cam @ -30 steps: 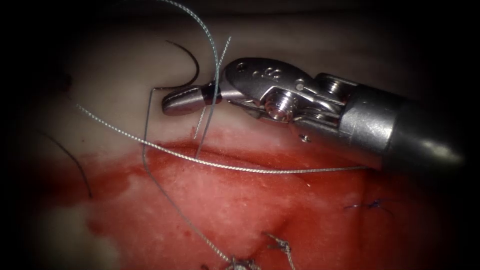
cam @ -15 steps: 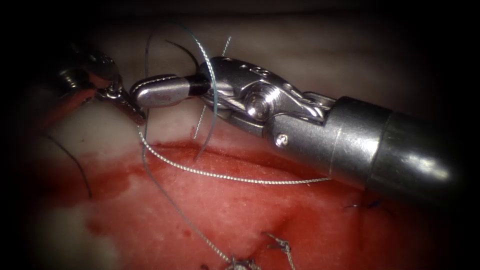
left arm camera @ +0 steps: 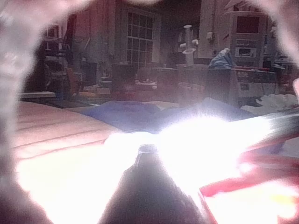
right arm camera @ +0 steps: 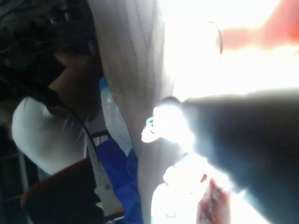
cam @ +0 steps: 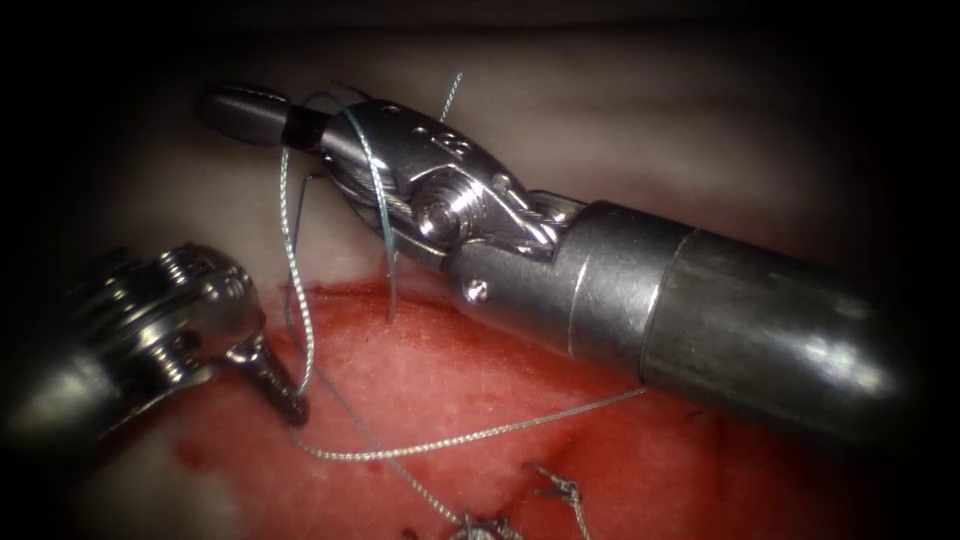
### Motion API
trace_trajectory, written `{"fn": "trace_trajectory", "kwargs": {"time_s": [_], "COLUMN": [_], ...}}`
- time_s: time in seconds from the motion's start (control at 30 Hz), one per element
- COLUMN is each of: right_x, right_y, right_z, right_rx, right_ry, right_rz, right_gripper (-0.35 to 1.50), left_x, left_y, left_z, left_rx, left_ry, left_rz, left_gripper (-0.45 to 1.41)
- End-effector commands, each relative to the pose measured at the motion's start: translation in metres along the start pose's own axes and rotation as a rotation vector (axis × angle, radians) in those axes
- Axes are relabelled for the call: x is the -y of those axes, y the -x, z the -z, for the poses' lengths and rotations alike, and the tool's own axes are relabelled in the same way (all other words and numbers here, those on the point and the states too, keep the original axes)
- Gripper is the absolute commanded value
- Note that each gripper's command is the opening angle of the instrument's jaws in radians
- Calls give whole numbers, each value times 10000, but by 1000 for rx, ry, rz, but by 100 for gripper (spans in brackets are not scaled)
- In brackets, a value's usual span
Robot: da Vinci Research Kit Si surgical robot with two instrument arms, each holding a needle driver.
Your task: Wound Closure
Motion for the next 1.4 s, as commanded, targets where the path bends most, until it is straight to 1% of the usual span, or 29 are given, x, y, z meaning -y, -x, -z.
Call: {"fn": "trace_trajectory", "kwargs": {"time_s": [0.03, 0.07, 0.1, 0.13, 0.17, 0.2, 0.23, 0.27, 0.3, 0.37, 0.43, 0.5, 0.57, 0.6, 0.67, 0.77, 0.83, 0.93, 1.0, 1.1, 1.17, 1.23, 1.3, 1.4], "right_x": [0, -1, -1, -1, 0, 1, 3, 5, 6, 10, 15, 18, 19, 18, 15, 10, 8, 7, 9, 10, 9, 6, 4, 5], "right_y": [10, 5, 0, -5, -8, -8, -6, -5, -3, 3, 5, 2, -5, -9, -16, -22, -23, -21, -23, -28, -30, -33, -33, -32], "right_z": [-12, -15, -16, -17, -17, -16, -13, -10, -7, 0, 1, 1, 0, -1, -4, -9, -10, -10, -10, -11, -13, -16, -16, -12], "right_rx": [-67, -110, -126, -144, -167, -199, -236, -256, -258, -268, -318, -391, -452, -469, -492, -520, -518, -507, -530, -565, -583, -588, -586, -579], "right_ry": [-5, -2, 13, 30, 47, 85, 93, 82, 74, 78, 143, 202, 242, 254, 268, 290, 304, 312, 316, 329, 336, 351, 360, 380], "right_rz": [57, 93, 132, 171, 183, 253, 288, 290, 289, 290, 368, 493, 578, 612, 656, 707, 712, 707, 726, 766, 781, 787, 789, 777], "right_gripper": [-35, -35, -35, -35, -35, -35, -35, -35, -35, -35, -35, -35, -35, -35, -35, -35, -35, -35, -35, -35, -35, -35, -35, -35], "left_x": [-13, -23, -30, -35, -40, -44, -46, -48, -50, -51, -50, -50, -50, -51, -53, -57, -57, -49, -46, -49, -53, -56, -56, -50], "left_y": [-9, -10, -10, -10, -8, -7, -6, -4, 0, 5, 8, 7, 5, 3, 2, 2, 3, 3, 3, 2, 1, -1, -5, -5], "left_z": [12, 14, 16, 19, 25, 31, 38, 45, 55, 66, 73, 76, 76, 76, 77, 77, 78, 80, 80, 80, 80, 81, 86, 97], "left_rx": [-13, -18, -28, -15, 5, 28, 48, 56, 51, 43, 52, 61, 66, 59, 38, 25, 6, 8, -7, -18, -35, -61, -74, -103], "left_ry": [-5, -5, -15, -36, -88, -134, -176, -213, -232, -234, -243, -234, -219, -205, -168, -96, -51, -46, -32, 28, 42, 68, 81, 94], "left_rz": [-23, -46, -62, -75, -103, -115, -118, -121, -123, -125, -174, -269, -386, -438, -461, -472, -459, -448, -452, -455, -461, -424, -382, -388], "left_gripper": [-45, -45, -45, -45, -45, -45, -45, -45, -45, -45, -45, -45, -45, -45, -45, -45, -45, -45, -45, -45, -45, -45, -45, -45]}}
